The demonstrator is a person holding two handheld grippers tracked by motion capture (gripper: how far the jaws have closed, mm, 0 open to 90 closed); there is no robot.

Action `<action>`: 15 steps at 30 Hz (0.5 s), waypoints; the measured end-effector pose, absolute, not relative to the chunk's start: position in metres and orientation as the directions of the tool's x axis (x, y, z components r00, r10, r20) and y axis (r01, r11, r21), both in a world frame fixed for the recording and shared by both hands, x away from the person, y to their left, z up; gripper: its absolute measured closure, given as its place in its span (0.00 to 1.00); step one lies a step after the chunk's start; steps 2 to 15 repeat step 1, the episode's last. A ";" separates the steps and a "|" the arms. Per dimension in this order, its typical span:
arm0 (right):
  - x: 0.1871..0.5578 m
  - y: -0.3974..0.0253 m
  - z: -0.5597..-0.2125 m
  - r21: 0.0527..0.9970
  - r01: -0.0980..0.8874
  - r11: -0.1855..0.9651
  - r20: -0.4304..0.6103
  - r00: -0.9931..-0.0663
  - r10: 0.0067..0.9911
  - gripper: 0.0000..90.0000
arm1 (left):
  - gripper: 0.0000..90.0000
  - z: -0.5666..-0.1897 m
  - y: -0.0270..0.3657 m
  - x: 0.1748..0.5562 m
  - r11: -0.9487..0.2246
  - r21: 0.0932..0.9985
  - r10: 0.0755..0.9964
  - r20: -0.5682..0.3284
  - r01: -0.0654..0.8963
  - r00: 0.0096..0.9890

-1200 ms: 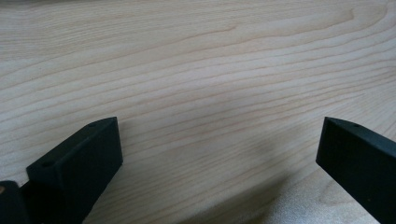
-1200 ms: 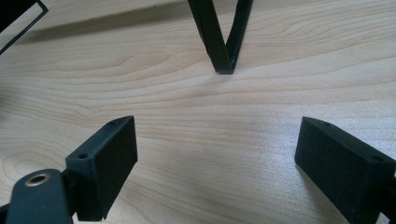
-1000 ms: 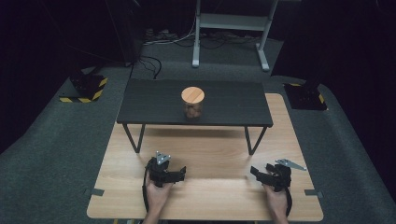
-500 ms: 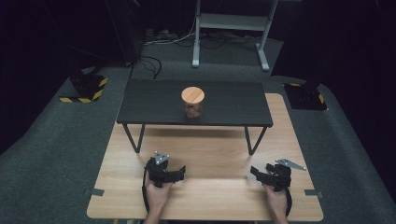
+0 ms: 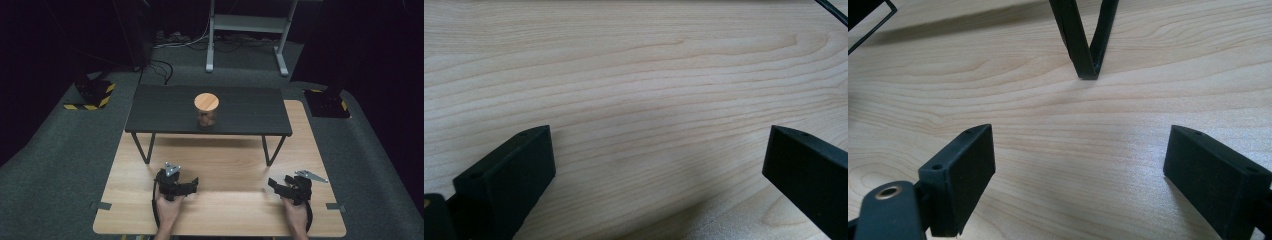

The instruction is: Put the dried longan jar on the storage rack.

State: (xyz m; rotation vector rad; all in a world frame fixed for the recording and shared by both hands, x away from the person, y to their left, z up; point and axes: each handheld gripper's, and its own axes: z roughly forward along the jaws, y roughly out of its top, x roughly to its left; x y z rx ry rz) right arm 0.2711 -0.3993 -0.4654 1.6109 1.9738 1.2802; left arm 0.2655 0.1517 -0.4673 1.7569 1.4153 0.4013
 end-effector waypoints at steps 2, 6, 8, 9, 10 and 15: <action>0.271 -0.400 -0.466 0.770 0.638 -0.023 0.302 -0.332 0.894 0.14 | 0.01 -0.467 0.152 0.266 -0.026 0.756 0.917 -0.242 0.654 0.316; 0.271 -0.400 -0.466 0.770 0.638 -0.023 0.302 -0.332 0.894 0.14 | 0.01 -0.467 0.152 0.266 -0.026 0.756 0.917 -0.242 0.654 0.316; 0.271 -0.400 -0.466 0.770 0.638 -0.023 0.302 -0.332 0.894 0.14 | 0.01 -0.467 0.152 0.266 -0.026 0.756 0.917 -0.242 0.654 0.316; 0.271 -0.400 -0.466 0.770 0.638 -0.023 0.302 -0.332 0.894 0.14 | 0.01 -0.467 0.152 0.266 -0.026 0.756 0.917 -0.242 0.654 0.316; 0.271 -0.400 -0.466 0.770 0.638 -0.023 0.302 -0.332 0.894 0.14 | 0.01 -0.467 0.152 0.266 -0.026 0.756 0.917 -0.242 0.654 0.316; 0.271 -0.400 -0.466 0.770 0.638 -0.023 0.302 -0.332 0.894 0.14 | 0.01 -0.467 0.152 0.266 -0.026 0.756 0.917 -0.242 0.654 0.316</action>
